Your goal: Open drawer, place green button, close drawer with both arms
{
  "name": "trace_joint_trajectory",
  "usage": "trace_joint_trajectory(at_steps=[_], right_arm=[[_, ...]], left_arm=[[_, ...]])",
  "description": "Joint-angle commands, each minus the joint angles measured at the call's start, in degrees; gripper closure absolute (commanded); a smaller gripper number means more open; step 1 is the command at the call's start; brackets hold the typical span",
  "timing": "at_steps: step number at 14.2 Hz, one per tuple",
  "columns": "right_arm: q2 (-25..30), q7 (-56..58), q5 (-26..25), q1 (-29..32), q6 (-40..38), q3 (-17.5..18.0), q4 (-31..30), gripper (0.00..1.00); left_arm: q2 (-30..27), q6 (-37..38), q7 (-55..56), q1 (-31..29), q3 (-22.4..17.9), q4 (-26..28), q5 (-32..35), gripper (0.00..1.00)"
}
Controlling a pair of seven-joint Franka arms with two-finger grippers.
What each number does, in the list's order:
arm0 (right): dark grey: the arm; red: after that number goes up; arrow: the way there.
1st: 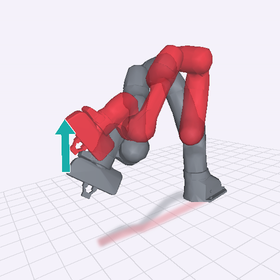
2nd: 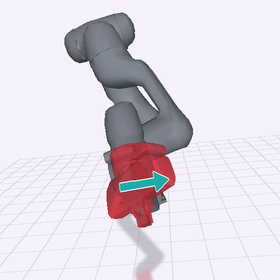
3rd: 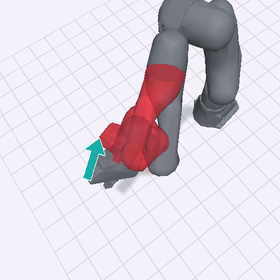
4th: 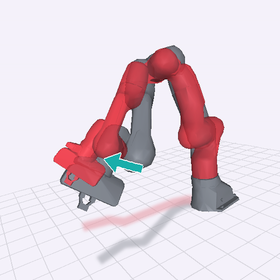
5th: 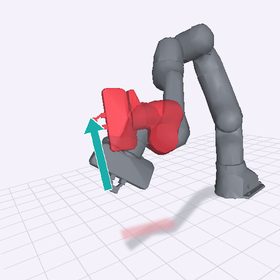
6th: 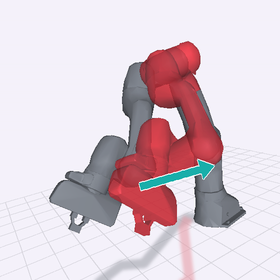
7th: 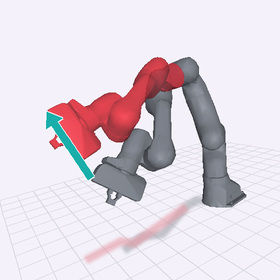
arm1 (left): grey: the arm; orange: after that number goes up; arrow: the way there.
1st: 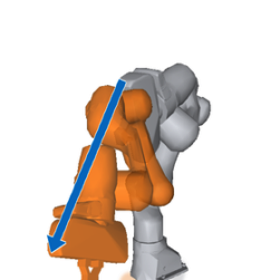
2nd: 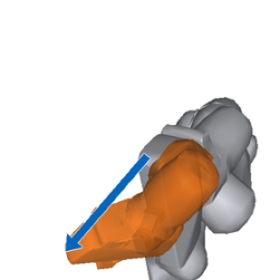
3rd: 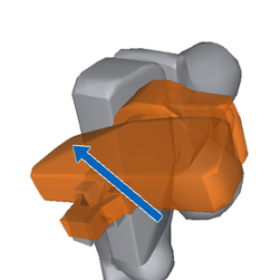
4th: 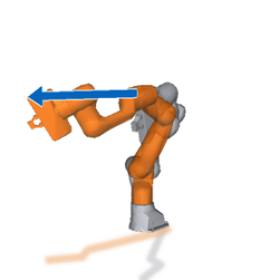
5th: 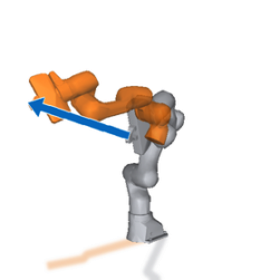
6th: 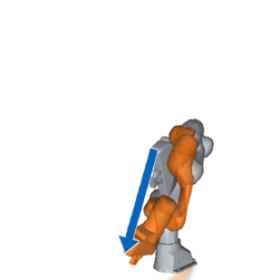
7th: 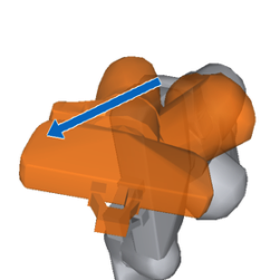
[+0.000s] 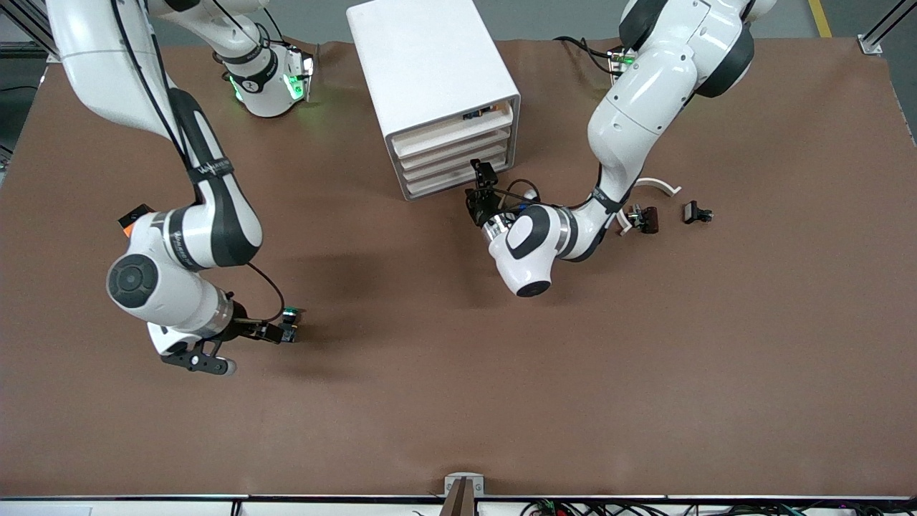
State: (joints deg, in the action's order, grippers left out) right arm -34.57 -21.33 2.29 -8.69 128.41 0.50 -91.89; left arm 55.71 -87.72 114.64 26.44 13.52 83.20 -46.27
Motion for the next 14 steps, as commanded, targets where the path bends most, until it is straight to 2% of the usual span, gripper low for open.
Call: trace_joint_trajectory(at_steps=[1,3,6,7,9,11,14], right_arm=[[-2.2,-3.9,-2.1,-1.3,-0.1,-0.6,2.3,0.0],[-2.8,-3.9,-3.7,-1.2,0.3,-0.8,2.2,0.0],[-3.5,-4.0,-5.2,-1.3,0.7,-0.8,1.5,0.0],[-3.7,-4.0,-5.3,-1.2,1.1,-0.8,1.4,0.0],[-3.7,-4.0,-5.2,-1.2,4.5,-0.8,-1.1,0.0],[-3.7,-4.0,-5.2,-1.2,7.6,-0.8,-3.4,0.0],[-3.7,-4.2,-5.1,-1.4,8.3,-0.7,-5.0,0.0]], left_arm=[[0.5,-0.1,4.0,1.6,-0.2,-0.6,-3.0,0.18],[1.2,-0.1,7.2,2.6,-0.2,-0.7,-3.9,0.36],[2.5,-0.1,9.5,2.8,-0.2,-0.8,-4.7,0.43],[2.5,-0.1,9.5,3.0,-0.2,-0.8,-4.7,0.54],[2.5,-0.1,10.9,3.4,-0.2,-0.7,-5.3,0.84],[2.5,-0.1,13.5,3.4,-0.3,-0.8,-5.1,1.0],[2.5,-0.1,14.0,2.8,-0.8,-1.0,-5.1,1.0]])
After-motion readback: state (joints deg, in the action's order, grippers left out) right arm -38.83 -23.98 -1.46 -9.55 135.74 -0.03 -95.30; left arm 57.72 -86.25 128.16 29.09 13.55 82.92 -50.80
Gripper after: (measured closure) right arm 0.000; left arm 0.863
